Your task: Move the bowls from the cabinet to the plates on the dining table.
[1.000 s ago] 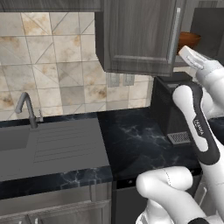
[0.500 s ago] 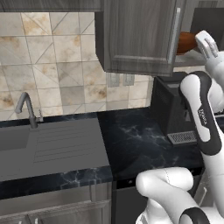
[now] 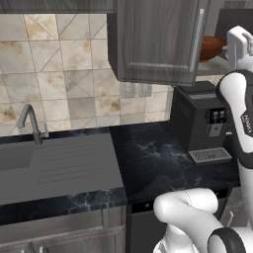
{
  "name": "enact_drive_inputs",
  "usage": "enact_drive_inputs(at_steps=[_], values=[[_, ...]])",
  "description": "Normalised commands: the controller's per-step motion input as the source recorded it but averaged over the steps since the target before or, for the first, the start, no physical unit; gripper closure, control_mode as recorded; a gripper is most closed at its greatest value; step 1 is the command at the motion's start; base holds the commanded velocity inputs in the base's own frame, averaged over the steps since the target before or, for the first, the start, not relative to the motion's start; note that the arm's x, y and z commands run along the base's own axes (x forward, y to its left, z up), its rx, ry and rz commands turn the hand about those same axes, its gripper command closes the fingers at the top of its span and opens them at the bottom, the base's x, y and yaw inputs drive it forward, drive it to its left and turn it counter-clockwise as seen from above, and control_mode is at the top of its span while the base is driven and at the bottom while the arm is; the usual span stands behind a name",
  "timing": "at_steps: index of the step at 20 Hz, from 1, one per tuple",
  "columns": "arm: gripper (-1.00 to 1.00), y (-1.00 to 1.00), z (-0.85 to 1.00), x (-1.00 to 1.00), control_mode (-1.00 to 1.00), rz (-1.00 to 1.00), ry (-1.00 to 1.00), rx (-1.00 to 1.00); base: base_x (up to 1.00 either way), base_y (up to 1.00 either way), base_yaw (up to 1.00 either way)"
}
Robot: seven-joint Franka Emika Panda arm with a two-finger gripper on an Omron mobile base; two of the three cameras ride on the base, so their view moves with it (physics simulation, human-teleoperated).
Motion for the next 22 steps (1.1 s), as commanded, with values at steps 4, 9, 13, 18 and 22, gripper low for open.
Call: enact_drive_inputs(at_steps=[4,9,13,18,22], values=[[1.00,0.00,0.00,0.02,-1.00,0.28,0.04,0.15,0.00,0.00,0.00],[1.00,-0.05,-0.03,0.02,-1.00,0.28,0.02,0.13,0.00,0.00,0.00],[1.00,-0.09,-0.03,0.09,-1.00,0.23,0.00,0.09,0.00,0.00,0.00],[1.00,-0.01,-0.15,0.15,-1.00,0.15,0.00,0.02,0.00,0.00,0.00],[1.00,0.00,-0.38,0.38,-1.00,0.05,0.00,-0.07,0.00,0.00,0.00]])
